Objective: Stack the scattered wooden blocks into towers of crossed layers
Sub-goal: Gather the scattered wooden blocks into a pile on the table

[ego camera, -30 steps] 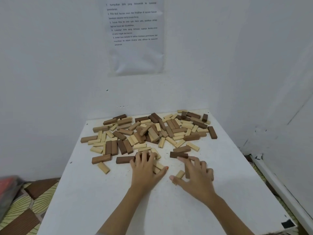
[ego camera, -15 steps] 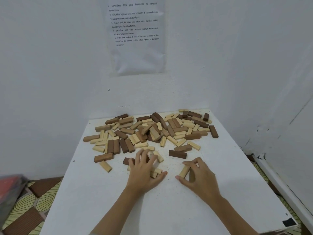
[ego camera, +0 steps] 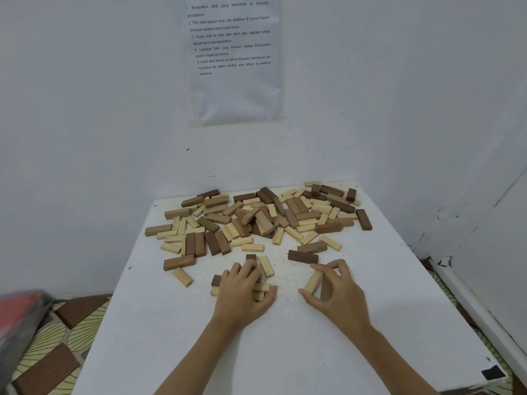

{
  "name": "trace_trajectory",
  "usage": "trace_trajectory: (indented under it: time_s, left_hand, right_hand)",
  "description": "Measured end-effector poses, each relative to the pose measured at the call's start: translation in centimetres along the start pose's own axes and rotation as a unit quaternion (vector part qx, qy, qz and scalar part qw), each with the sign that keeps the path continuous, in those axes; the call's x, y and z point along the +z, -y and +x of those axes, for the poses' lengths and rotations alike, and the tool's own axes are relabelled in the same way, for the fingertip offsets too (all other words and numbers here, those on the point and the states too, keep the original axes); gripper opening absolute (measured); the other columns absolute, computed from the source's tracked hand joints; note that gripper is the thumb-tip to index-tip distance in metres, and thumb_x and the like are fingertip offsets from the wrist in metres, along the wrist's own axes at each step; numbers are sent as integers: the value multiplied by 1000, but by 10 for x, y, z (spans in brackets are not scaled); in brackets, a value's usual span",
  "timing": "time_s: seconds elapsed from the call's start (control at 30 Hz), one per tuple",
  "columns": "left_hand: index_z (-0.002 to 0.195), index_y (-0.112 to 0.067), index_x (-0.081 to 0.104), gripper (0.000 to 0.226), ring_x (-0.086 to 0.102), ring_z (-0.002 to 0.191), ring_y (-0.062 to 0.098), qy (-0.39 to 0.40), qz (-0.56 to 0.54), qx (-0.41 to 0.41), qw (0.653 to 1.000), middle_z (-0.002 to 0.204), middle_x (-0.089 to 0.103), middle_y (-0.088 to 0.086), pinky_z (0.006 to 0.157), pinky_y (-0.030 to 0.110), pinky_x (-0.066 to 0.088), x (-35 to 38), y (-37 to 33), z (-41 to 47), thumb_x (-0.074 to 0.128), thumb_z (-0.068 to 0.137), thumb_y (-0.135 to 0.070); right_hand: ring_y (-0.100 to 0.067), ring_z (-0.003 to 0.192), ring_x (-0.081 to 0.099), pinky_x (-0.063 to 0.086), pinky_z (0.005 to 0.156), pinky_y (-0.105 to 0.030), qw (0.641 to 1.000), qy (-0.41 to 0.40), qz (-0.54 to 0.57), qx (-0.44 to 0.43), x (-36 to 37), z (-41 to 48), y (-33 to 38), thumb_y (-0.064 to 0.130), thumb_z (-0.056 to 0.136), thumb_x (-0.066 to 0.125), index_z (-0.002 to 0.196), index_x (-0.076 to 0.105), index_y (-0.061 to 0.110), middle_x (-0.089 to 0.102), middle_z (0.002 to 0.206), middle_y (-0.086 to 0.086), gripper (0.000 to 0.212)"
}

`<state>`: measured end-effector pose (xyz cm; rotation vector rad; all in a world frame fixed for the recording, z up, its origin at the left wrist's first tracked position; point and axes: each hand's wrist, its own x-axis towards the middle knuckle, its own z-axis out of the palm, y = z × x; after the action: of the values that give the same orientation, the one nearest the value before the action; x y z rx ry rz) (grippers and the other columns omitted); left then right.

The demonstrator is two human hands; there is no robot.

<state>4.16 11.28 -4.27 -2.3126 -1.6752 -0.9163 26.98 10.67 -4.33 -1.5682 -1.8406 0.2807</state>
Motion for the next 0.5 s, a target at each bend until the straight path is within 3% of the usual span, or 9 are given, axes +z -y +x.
trace_trajectory:
  time_s: [0.17,0.33,0.5]
  left_hand:
    - [66,-18,53,37,46,66,12,-27,-22,-28,999,81,47,-7,64,32,29,-6,-2,-2,71,72,-49]
    - [68,-20,54,35,47,71,10,-11,-64,-52,997,85,48,-9,67,33,34,-6,0,-4,70,74,-50]
    - [73,-20,52,36,43,71,11,31,-31,-4,999,90,46,-7,63,29,38,-4,5,-5,66,78,-53]
  right_hand:
    - [-9,71,59,50,51,-15,999,-16,24,-23,5,-2,4,54,58,85,105,69,23,51,98,4,58]
    - [-5,77,55,48,59,-8,998,-26,61,-16,6,-1,8,55,60,84,108,69,25,49,100,7,59]
    - [-1,88,52,44,63,-1,994,-46,94,-6,3,0,13,68,63,68,110,69,25,49,99,9,63]
